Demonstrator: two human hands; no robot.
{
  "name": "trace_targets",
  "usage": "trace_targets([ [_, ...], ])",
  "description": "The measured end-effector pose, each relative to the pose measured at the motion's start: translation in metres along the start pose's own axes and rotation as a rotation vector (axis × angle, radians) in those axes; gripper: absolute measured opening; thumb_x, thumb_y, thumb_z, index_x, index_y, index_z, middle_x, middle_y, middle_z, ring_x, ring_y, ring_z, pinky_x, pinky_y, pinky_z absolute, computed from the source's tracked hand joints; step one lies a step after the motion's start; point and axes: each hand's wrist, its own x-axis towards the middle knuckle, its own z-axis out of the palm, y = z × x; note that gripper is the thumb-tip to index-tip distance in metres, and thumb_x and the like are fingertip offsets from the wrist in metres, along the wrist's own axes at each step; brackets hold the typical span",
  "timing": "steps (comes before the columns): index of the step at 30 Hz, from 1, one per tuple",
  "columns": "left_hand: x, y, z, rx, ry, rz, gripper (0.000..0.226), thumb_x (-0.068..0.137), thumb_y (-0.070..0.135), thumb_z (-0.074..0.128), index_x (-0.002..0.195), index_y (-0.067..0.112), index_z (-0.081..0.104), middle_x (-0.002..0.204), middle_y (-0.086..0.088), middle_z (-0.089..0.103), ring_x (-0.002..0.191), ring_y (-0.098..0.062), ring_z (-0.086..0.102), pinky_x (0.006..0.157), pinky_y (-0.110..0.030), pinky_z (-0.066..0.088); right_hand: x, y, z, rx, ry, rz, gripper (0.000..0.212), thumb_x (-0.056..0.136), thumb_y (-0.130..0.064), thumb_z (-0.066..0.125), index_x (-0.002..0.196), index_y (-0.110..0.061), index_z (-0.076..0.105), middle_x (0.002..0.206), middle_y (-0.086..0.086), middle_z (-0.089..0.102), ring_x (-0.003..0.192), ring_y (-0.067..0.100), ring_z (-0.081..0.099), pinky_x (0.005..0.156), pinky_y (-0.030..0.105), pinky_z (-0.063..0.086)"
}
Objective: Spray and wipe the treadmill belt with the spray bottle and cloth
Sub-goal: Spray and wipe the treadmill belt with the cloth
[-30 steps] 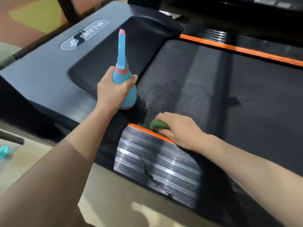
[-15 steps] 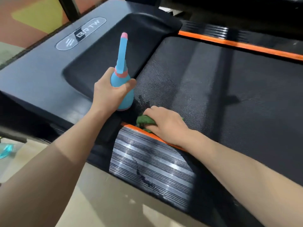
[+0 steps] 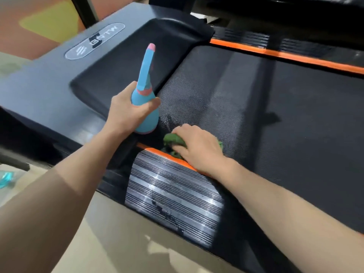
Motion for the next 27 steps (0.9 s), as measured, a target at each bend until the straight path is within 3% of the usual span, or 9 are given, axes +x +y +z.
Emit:
trace_targets([
  [4, -0.005, -0.001, -0.001, -0.039, -0.017, -0.031, 0.033, 0.066, 0.065, 0.070, 0.080, 0.037, 0.058, 0.081, 0.013, 0.065, 0.072, 0.000, 0.057, 0.068, -0.009, 0.046, -0.038, 0.020, -0.017, 0.111, -0.115, -0.020, 0.018, 0.094, -0.046, 0.051, 0.108, -0.035, 0.054, 0.100, -0.016, 0.059, 0.096, 0.009, 0.057, 0.082, 0.037, 0.049],
  [8, -0.014, -0.006, 0.001, -0.068, -0.009, -0.050, 0.029, 0.082, 0.052, 0.083, 0.087, 0.031, 0.064, 0.084, 0.016, 0.067, 0.070, 0.016, 0.061, 0.066, -0.006, 0.047, -0.059, 0.047, -0.023, -0.054, -0.053, -0.208, 0.030, 0.094, -0.046, 0.051, 0.117, -0.028, 0.057, 0.100, -0.011, 0.057, 0.093, 0.011, 0.058, 0.081, 0.031, 0.050],
  [11, -0.023, -0.010, 0.003, -0.095, -0.003, -0.073, 0.049, 0.075, 0.065, 0.074, 0.098, 0.022, 0.070, 0.087, 0.015, 0.070, 0.080, 0.001, 0.065, 0.075, -0.019, 0.052, -0.049, 0.066, -0.021, -0.296, 0.021, -0.330, 0.033, 0.092, -0.040, 0.058, 0.119, -0.021, 0.058, 0.093, -0.001, 0.053, 0.082, 0.019, 0.054, 0.068, 0.032, 0.045],
  [13, -0.027, -0.010, 0.005, -0.118, 0.014, -0.076, 0.052, 0.071, 0.067, 0.070, 0.101, 0.025, 0.071, 0.087, 0.016, 0.070, 0.080, -0.001, 0.065, 0.077, -0.021, 0.052, -0.036, 0.085, -0.028, -0.309, 0.118, -0.138, 0.031, 0.092, -0.039, 0.053, 0.117, -0.021, 0.057, 0.090, 0.003, 0.053, 0.079, 0.025, 0.058, 0.064, 0.037, 0.046],
  [16, -0.026, -0.008, 0.013, -0.128, 0.060, -0.086, 0.027, 0.078, 0.058, 0.075, 0.084, 0.035, 0.063, 0.080, 0.018, 0.067, 0.071, 0.014, 0.061, 0.074, -0.021, 0.049, -0.014, 0.097, -0.036, -0.282, 0.232, 0.416, 0.028, 0.096, -0.041, 0.051, 0.115, -0.021, 0.056, 0.099, 0.004, 0.057, 0.090, 0.033, 0.063, 0.066, 0.039, 0.049],
  [17, -0.024, -0.007, 0.015, -0.127, 0.076, -0.085, 0.025, 0.079, 0.056, 0.074, 0.081, 0.036, 0.060, 0.078, 0.018, 0.066, 0.069, 0.016, 0.060, 0.071, -0.018, 0.047, -0.010, 0.090, -0.032, -0.299, 0.223, 0.477, 0.028, 0.098, -0.043, 0.050, 0.116, -0.021, 0.055, 0.104, 0.003, 0.059, 0.095, 0.032, 0.063, 0.068, 0.040, 0.049],
  [21, -0.021, -0.003, 0.019, -0.118, 0.072, -0.080, 0.025, 0.081, 0.056, 0.074, 0.079, 0.037, 0.057, 0.075, 0.017, 0.064, 0.066, 0.017, 0.058, 0.063, -0.004, 0.042, -0.024, 0.034, -0.016, -0.208, 0.029, 0.155, 0.032, 0.097, -0.046, 0.048, 0.120, -0.024, 0.051, 0.112, -0.002, 0.061, 0.101, 0.027, 0.063, 0.073, 0.042, 0.051],
  [24, -0.023, -0.003, 0.023, -0.116, 0.086, -0.080, 0.024, 0.086, 0.050, 0.077, 0.082, 0.036, 0.058, 0.078, 0.017, 0.064, 0.069, 0.020, 0.058, 0.064, -0.001, 0.041, -0.025, 0.055, -0.028, -0.249, -0.054, -0.041, 0.035, 0.090, -0.049, 0.045, 0.116, -0.027, 0.053, 0.101, -0.003, 0.060, 0.089, 0.025, 0.066, 0.061, 0.040, 0.053],
  [27, -0.024, -0.002, 0.027, -0.120, 0.102, -0.067, 0.024, 0.086, 0.049, 0.076, 0.085, 0.034, 0.058, 0.078, 0.016, 0.064, 0.070, 0.019, 0.058, 0.066, -0.001, 0.040, 0.002, 0.105, -0.041, -0.348, 0.095, 0.230, 0.028, 0.091, -0.046, 0.047, 0.108, -0.024, 0.053, 0.098, 0.002, 0.059, 0.084, 0.033, 0.066, 0.060, 0.039, 0.050],
])
